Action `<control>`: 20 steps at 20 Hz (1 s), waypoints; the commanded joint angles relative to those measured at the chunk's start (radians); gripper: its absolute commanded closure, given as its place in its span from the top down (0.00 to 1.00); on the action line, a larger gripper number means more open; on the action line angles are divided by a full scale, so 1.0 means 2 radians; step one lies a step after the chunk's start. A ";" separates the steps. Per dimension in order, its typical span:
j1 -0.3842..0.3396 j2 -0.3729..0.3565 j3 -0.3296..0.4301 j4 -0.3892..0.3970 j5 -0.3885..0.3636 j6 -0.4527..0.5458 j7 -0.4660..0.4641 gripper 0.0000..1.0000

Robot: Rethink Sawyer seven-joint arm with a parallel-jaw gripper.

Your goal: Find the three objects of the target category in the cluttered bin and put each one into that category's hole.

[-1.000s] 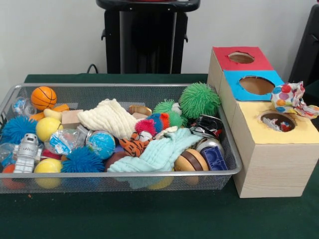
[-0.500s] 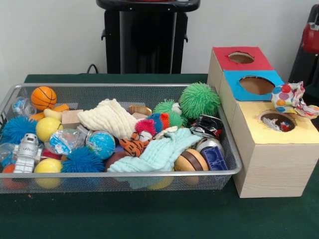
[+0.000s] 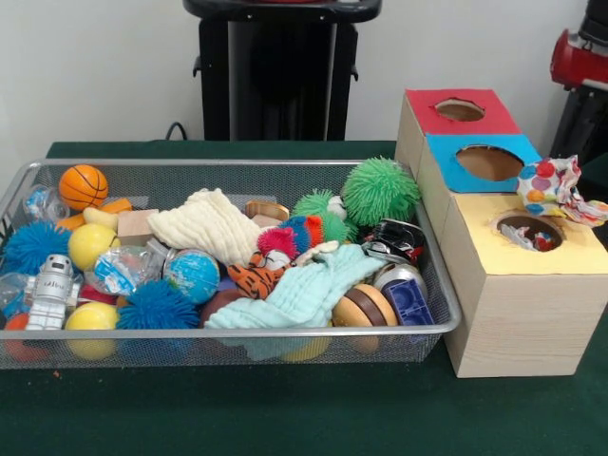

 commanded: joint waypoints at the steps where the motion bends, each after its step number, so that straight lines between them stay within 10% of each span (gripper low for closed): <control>1: -0.052 0.021 -0.028 -0.084 -0.020 -0.005 0.096 0.00; 9: -0.095 0.059 -0.021 -0.124 0.004 -0.048 0.127 0.00; 15: -0.127 0.086 0.009 -0.079 -0.048 -0.054 0.038 0.00; 20: -0.136 0.041 0.031 -0.039 -0.062 -0.016 -0.002 0.00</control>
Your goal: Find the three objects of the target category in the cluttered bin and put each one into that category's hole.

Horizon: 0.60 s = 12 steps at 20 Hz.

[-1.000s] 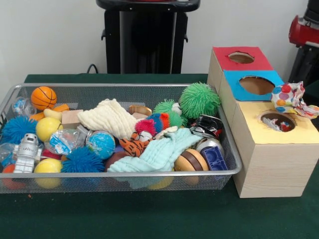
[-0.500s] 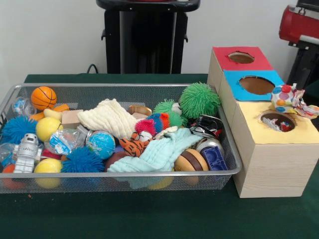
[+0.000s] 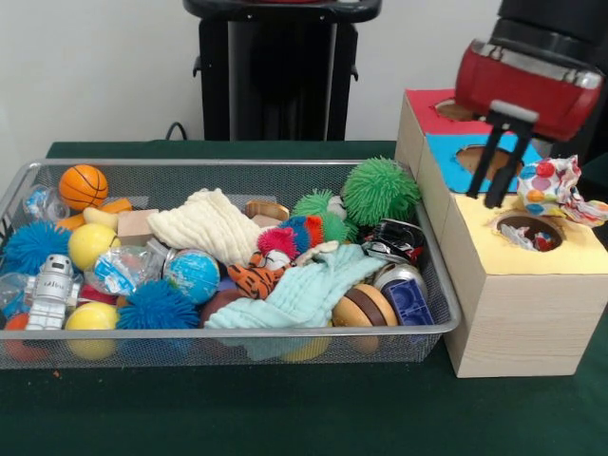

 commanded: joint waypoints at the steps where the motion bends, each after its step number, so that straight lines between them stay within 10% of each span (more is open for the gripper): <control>1: -0.020 -0.023 0.068 0.071 -0.038 0.071 -0.008 0.00; 7: 0.048 -0.165 0.042 0.087 -0.026 0.217 0.049 0.00; 12: 0.086 -0.172 0.048 0.111 0.003 0.165 0.119 0.00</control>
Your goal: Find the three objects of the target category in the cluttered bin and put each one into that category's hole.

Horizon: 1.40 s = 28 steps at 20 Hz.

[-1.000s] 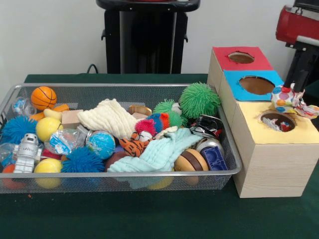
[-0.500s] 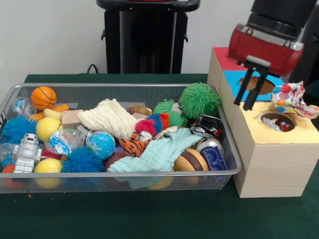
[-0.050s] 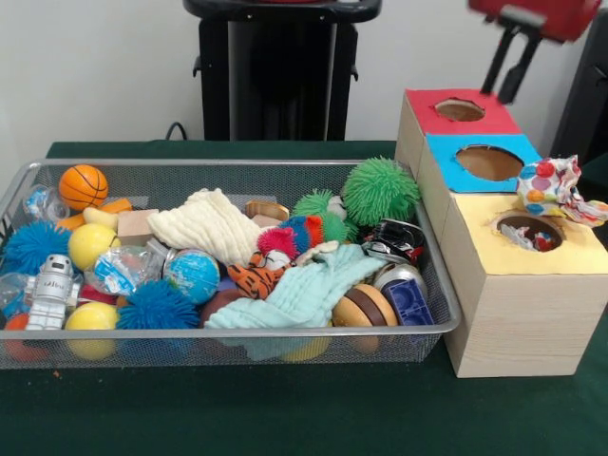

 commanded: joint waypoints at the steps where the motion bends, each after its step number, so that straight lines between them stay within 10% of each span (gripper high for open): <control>1: 0.048 -0.063 0.050 0.066 0.033 0.008 0.134 0.00; 4: 0.069 -0.027 0.069 0.097 0.059 -0.089 0.172 0.00; 13: 0.113 0.050 0.083 0.118 0.066 -0.106 0.163 0.00; 28: 0.124 0.074 0.110 0.147 0.082 -0.171 0.158 0.00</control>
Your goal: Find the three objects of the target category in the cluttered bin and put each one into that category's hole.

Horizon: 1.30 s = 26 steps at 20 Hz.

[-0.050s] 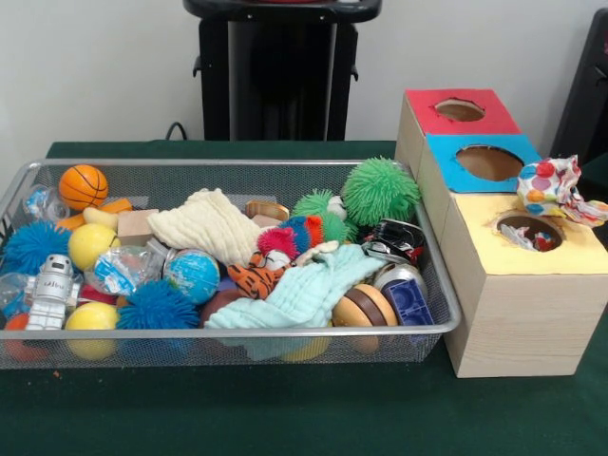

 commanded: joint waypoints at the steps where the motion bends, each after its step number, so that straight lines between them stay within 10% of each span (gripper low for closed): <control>1: -0.012 0.027 0.059 0.060 0.020 -0.039 0.125 0.00; 15: -0.043 0.068 0.071 0.050 0.012 -0.098 0.104 0.00; 26: -0.069 0.057 0.023 0.013 -0.018 -0.037 0.075 0.00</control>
